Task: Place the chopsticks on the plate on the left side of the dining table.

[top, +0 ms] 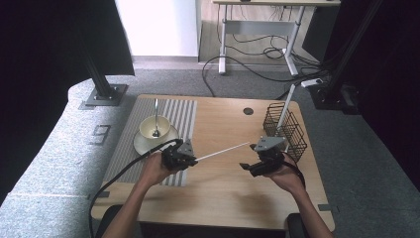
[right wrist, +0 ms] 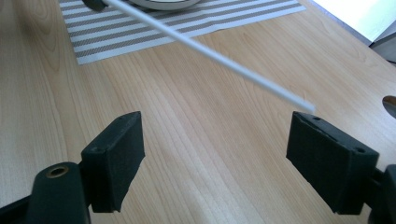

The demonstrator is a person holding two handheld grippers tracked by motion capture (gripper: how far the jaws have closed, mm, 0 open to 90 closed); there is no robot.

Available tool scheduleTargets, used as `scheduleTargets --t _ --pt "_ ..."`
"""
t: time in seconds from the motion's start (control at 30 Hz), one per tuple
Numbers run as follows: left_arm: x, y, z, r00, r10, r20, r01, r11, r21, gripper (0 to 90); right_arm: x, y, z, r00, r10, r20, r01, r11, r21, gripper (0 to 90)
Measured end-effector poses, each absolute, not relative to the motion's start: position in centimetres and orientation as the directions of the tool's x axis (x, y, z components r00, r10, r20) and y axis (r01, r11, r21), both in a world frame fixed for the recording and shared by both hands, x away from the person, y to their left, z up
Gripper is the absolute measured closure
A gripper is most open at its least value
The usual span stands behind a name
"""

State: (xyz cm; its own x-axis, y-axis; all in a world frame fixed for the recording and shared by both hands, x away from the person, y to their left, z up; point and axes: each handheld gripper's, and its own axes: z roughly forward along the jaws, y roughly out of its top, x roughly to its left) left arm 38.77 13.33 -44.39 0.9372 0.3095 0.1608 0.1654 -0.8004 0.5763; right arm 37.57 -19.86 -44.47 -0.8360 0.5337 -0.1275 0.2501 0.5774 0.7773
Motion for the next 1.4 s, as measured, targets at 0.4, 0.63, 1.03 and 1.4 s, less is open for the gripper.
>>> scheduleTargets --t 0.4,0.63,1.03,1.4 --pt "39.0 16.8 -43.2 0.897 0.417 0.148 0.243 -0.744 0.622 84.4 37.0 -20.6 -46.1 -0.825 0.557 -0.093 0.284 0.551 0.785 15.5" --pt "39.1 18.6 -43.0 0.873 0.467 0.139 0.282 -0.718 0.636 84.3 36.6 -21.3 -47.2 -0.809 0.585 -0.056 0.315 0.511 0.800 15.1" --pt "39.3 21.9 -43.8 0.821 0.555 0.135 0.355 -0.682 0.640 84.4 35.7 -22.4 -49.6 -0.782 0.623 -0.018 0.349 0.462 0.815 14.7" --pt "39.7 24.5 -45.4 0.777 0.622 0.099 0.431 -0.640 0.636 84.3 35.0 -22.9 -52.0 -0.774 0.634 0.010 0.367 0.436 0.822 14.4"
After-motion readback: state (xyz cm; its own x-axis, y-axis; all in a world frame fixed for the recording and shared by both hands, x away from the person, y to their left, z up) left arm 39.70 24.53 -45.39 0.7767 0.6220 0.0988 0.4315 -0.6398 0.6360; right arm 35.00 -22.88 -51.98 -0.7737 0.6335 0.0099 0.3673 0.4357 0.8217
